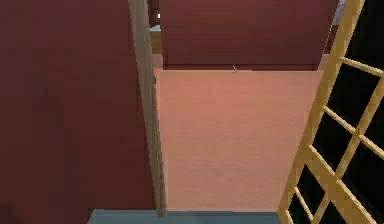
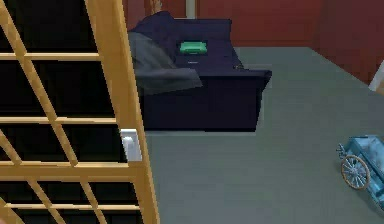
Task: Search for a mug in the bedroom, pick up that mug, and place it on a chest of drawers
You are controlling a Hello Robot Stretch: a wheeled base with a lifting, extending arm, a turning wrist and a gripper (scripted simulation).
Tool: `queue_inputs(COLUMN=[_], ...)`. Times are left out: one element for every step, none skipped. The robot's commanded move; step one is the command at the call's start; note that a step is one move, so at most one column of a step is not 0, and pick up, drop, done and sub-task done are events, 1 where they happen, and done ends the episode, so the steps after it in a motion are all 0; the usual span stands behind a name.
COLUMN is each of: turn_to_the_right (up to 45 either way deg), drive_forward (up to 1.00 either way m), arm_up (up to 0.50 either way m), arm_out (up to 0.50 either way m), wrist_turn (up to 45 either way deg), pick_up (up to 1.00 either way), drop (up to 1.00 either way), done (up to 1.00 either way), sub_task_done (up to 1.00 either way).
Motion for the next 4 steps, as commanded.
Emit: queue_inputs(turn_to_the_right=[3.0, 0.0, 0.0, -42.0], drive_forward=[0.00, 0.70, 0.60, 0.00], arm_up=[0.00, 0.00, 0.00, 0.00], arm_out=[0.00, 0.00, 0.00, 0.00], wrist_turn=[0.0, 0.0, 0.0, 0.0], pick_up=[0.00, 0.00, 0.00, 0.00], drop=[0.00, 0.00, 0.00, 0.00], done=[0.00, 0.00, 0.00, 0.00], sub_task_done=[0.00, 0.00, 0.00, 0.00])
